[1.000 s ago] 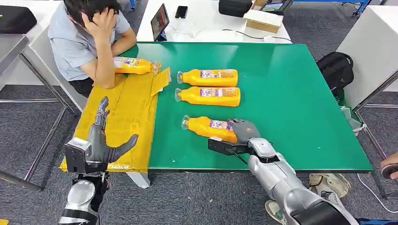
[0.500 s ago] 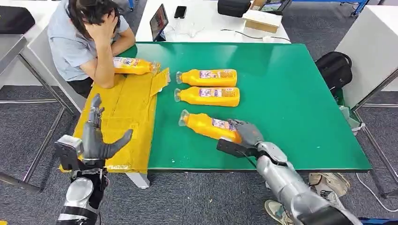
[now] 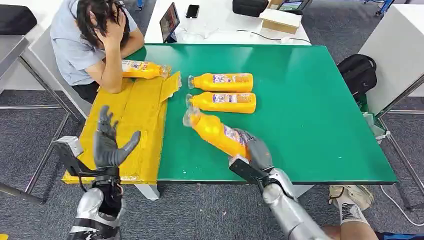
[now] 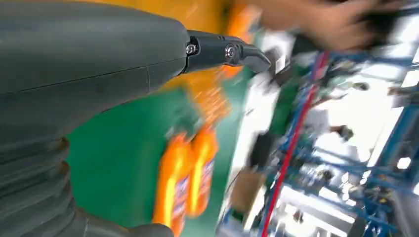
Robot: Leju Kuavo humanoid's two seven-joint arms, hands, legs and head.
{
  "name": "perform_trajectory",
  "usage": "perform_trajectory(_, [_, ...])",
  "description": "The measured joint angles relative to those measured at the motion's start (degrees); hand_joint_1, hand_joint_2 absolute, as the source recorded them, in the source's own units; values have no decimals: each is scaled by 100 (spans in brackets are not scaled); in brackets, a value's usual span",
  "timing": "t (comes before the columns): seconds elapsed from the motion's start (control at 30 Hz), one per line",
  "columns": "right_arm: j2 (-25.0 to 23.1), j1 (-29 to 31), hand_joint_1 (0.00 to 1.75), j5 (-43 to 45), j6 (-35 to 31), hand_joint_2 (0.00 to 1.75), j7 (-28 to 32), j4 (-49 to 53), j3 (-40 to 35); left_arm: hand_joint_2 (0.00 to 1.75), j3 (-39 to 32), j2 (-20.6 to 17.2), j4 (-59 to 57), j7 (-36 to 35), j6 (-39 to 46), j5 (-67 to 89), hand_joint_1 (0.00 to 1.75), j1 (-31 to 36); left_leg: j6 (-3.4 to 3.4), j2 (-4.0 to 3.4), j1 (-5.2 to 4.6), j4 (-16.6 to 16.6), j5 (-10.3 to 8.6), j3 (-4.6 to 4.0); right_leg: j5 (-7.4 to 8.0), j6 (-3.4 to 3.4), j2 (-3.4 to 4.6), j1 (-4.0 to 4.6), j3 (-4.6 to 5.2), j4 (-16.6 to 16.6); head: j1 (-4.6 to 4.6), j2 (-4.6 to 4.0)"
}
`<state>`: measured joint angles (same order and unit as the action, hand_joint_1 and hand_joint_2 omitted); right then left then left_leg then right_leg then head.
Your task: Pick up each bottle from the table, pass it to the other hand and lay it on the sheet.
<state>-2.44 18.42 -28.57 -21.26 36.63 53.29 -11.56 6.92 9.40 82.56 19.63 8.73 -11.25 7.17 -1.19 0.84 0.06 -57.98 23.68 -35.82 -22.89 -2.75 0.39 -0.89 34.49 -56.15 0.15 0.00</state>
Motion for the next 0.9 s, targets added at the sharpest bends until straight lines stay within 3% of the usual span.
perform_trajectory(0.13, [-138,-344,175,36,-715,175,173,1150,15,175,402,33,-191,94,-562,16,0,-221,0,-1,0,0,1,-19,-2,1,0,-1,21,0,2,0])
perform_trajectory(0.33, [-166,-403,175,344,-995,175,319,1906,63,175,888,-85,-248,173,-978,531,0,-393,0,0,0,0,2,-43,-3,1,0,-1,43,1,2,0])
perform_trajectory(0.5, [-223,-295,175,700,-553,175,335,2002,13,175,1183,-225,-245,245,-1082,1813,0,-386,0,-2,1,0,1,-43,-2,0,0,0,43,-1,-2,0])
perform_trajectory(0.7, [-440,198,175,361,922,175,59,1304,-457,175,1314,-238,-232,505,-1323,1758,0,-322,2,-15,4,0,-2,-40,-2,2,2,5,45,-3,0,0])
perform_trajectory(0.9, [-665,426,175,296,1118,175,101,686,-776,175,1336,-236,-175,555,-1373,1627,0,-295,1,1,7,0,-3,-47,-3,3,-1,6,44,-5,2,0])
